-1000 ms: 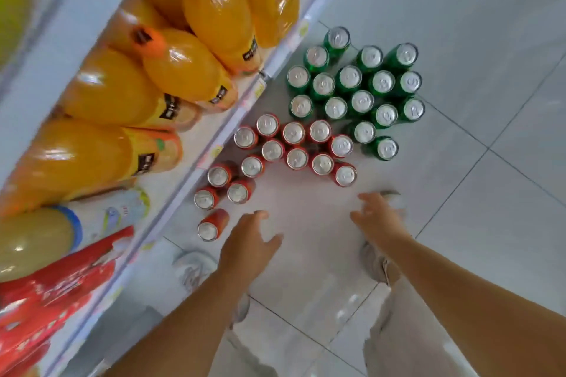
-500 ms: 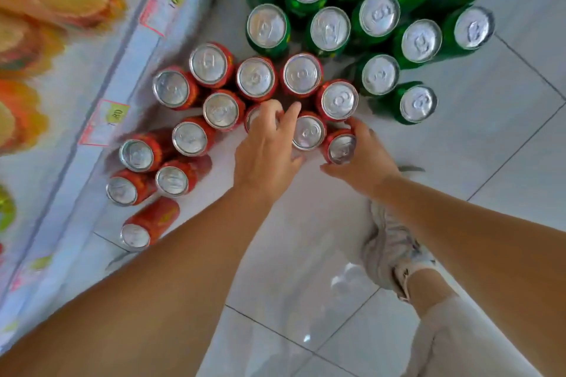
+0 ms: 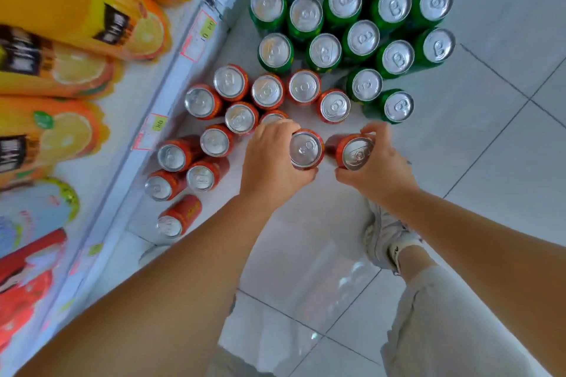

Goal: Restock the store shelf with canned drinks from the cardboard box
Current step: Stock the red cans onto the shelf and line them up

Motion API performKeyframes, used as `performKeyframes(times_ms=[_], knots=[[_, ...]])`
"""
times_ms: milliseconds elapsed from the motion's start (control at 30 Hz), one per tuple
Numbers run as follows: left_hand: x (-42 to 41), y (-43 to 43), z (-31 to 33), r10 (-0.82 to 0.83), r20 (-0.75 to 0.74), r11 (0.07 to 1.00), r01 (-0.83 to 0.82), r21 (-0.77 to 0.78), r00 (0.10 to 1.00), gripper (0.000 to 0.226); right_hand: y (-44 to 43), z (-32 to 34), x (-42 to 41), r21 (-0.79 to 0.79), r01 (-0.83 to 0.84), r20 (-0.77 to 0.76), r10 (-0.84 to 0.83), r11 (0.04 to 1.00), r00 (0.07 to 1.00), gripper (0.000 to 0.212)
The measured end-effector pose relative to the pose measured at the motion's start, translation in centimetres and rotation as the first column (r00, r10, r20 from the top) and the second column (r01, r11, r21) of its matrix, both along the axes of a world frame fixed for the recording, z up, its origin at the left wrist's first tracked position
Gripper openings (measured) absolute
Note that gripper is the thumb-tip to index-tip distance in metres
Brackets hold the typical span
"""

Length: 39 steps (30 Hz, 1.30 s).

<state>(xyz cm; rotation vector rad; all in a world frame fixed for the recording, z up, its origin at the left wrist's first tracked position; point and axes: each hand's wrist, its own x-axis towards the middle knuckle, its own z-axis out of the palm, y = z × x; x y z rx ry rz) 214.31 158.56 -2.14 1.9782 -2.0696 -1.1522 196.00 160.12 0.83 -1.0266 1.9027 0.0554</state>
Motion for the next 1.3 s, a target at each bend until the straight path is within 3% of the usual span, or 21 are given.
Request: performKeyframes(times_ms=[133,333,533,767,1033,1133,1300], knots=[[2.3,0.0,10.6,0.271,-0.241,0.958,-0.237,0.161,0.932,0.063,-1.7,10.3,2.1,-0.033,-0.009,0.058,0.011,0.999,0.998,0.069],[8.1,-2.6,31.3,0.455,-0.321,0.89,-0.428,0.155,0.831,0.056,-5.4,30.3,6.6,-0.217,0.028,0.287,0.037,0.976,0.957,0.069],[12.8,-2.4,54.1,0.491,-0.444,0.825,-0.564,-0.039,0.749,0.052,-7.6,49.8,12.7,-0.368,0.05,0.548,0.173,0.929,0.818,0.07],[17.9,1.6,73.8,0.469,-0.649,0.634,-0.74,-0.224,0.599,0.059,-8.2,70.4,19.9,-0.645,0.009,0.548,0.454,0.764,0.702,0.06],[22.0,8.1,88.8,0.329,-0.753,0.383,-0.81,-0.444,0.569,0.056,-6.4,86.2,26.2,-0.855,0.038,0.454,0.713,0.517,0.534,0.048],[24.7,10.7,91.4,0.332,-0.765,0.219,-0.834,-0.507,0.552,0.058,-5.7,89.1,29.7,-0.893,0.054,0.414,0.769,0.447,0.488,0.042],[29.3,15.4,92.8,0.389,-0.794,0.011,-0.864,-0.504,0.468,0.059,-4.6,91.4,36.2,-0.925,-0.012,0.334,0.829,0.379,0.449,0.05]])
